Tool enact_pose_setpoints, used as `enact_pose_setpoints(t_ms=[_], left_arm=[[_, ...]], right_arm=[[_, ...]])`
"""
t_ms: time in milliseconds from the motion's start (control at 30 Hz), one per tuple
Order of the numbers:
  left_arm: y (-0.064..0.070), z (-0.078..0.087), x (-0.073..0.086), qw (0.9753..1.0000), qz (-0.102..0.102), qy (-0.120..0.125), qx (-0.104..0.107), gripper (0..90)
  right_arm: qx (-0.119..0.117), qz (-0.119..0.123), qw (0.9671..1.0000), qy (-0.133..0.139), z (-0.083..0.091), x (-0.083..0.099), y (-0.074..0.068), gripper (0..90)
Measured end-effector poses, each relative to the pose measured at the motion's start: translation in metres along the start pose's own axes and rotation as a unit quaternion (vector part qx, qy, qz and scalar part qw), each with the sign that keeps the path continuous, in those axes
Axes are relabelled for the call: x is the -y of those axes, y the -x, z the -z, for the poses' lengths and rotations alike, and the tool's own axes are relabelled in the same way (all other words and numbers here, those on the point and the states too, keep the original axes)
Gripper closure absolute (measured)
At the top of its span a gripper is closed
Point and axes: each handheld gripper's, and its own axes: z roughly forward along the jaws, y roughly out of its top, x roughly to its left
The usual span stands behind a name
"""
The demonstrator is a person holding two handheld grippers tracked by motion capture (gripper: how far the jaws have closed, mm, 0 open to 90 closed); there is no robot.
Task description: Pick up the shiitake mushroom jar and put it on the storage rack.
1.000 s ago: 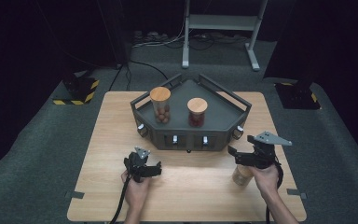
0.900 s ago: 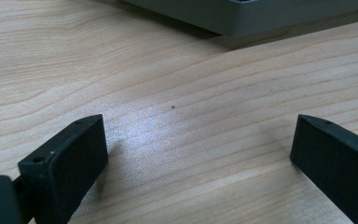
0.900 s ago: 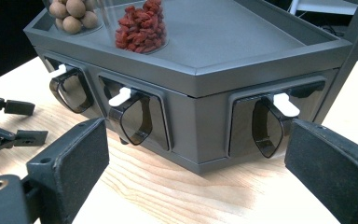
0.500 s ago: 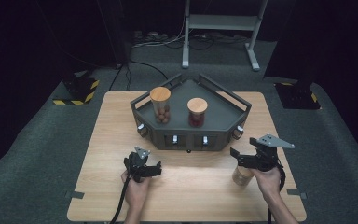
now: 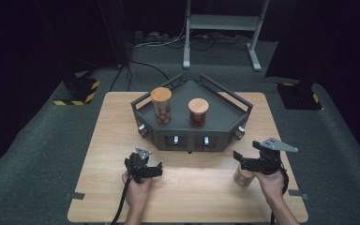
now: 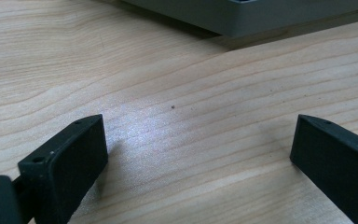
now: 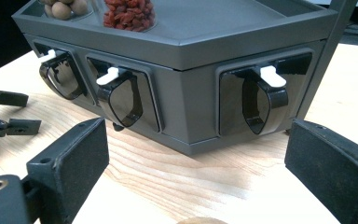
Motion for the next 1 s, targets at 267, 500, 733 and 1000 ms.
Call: enact_pose_setpoints(t_ms=[267,500,733,1000], left_arm=[[0.000,0.000,0.000,1.0000,0.000,0.000,0.000,3.7],[0.000,0.000,0.000,1.0000,0.000,0.000,0.000,3.7],[0.000,0.000,0.000,1.0000,0.001,0.001,0.000,3.7],[0.000,0.000,0.000,1.0000,0.000,0.000,0.000,3.7]], right_arm=[[-0.001,-0.002,1.0000,-0.003,0.002,0.007,0.003,5.8],[-0.002,-0.003,1.0000,-0.004,0.003,0.012,0.004,5.8],[-0.007,-0.002,1.0000,-0.005,0.003,0.016,0.004,5.9],[-0.009,-0.007,0.9999,-0.009,0.004,0.024,0.005,5.9]])
